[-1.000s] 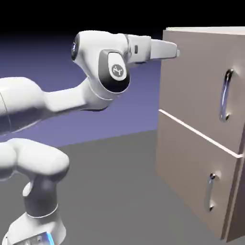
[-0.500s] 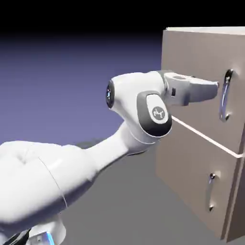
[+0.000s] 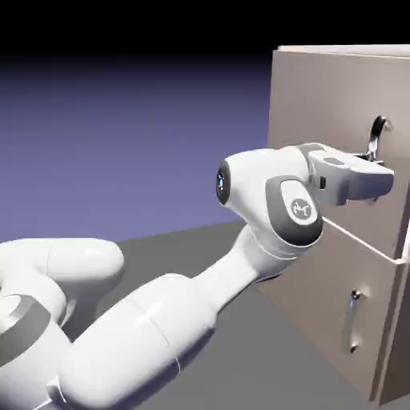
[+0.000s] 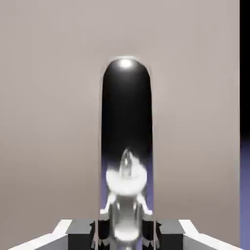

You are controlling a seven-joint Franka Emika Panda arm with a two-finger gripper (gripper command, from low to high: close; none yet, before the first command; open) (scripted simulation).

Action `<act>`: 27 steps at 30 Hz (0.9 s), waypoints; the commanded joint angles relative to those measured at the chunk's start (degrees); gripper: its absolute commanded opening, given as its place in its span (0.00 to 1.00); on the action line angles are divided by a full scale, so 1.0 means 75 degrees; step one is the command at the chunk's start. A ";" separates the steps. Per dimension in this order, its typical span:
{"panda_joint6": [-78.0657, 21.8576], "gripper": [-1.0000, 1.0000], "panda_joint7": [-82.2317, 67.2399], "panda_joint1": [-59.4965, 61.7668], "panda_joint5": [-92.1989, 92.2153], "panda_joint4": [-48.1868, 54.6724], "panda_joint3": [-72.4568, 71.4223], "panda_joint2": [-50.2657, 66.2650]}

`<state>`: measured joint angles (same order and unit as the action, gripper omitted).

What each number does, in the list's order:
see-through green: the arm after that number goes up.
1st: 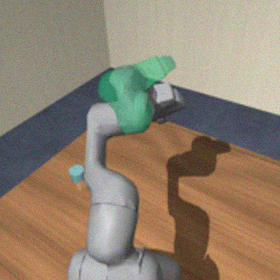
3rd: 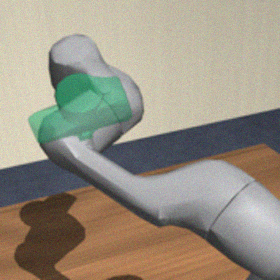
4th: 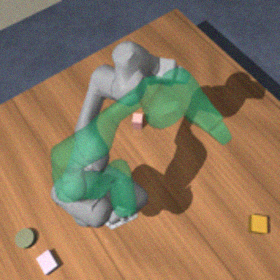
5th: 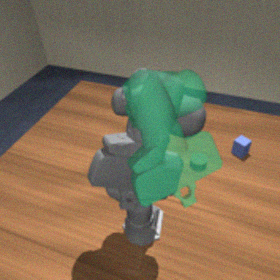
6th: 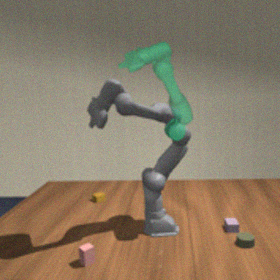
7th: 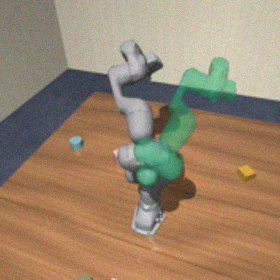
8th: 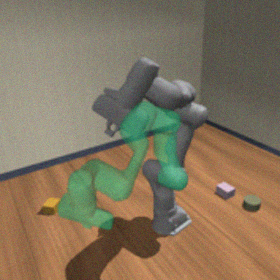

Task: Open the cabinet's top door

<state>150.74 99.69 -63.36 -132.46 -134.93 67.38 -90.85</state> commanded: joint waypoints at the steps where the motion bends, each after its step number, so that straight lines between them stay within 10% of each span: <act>1: -0.0230 0.00 0.0187 0.0218 -0.0110 -0.0278 -0.0110 -0.0054; 27: -0.5802 0.00 0.3040 0.3579 0.3183 -0.5361 -0.6046 -0.0879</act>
<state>107.28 122.48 -36.51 -108.57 -175.14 22.05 -97.44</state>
